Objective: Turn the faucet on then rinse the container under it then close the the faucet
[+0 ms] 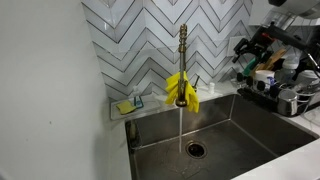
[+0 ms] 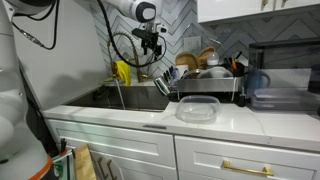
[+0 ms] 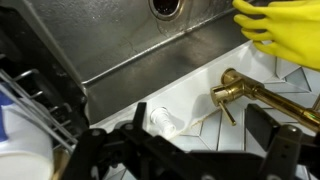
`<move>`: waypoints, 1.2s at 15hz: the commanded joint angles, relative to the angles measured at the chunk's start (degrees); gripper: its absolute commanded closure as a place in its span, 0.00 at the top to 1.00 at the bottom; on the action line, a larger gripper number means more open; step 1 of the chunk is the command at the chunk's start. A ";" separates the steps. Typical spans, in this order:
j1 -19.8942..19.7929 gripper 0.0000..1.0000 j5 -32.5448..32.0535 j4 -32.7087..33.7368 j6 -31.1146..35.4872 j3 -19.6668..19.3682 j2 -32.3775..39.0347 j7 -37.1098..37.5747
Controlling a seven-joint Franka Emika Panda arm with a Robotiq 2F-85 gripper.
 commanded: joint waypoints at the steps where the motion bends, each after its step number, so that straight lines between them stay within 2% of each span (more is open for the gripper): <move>1: -2.46 1.00 1.95 -2.34 -6.46 -3.27 -5.47 -5.39; 5: -4.91 1.00 0.88 -2.96 -14.23 -7.56 -8.83 -10.85; 7: -5.87 1.00 2.08 -4.45 -15.38 -9.33 -9.88 -14.67; 8: -4.60 1.00 0.51 -0.95 -14.52 -8.82 -7.50 -11.37; 14: -4.43 1.00 0.53 -0.65 -14.75 -9.08 -7.40 -11.91; 16: -4.61 1.00 -4.25 -1.72 -14.03 -9.41 -8.52 -15.12; 18: -6.14 1.00 -6.05 -2.76 -16.46 -10.89 -10.01 -20.70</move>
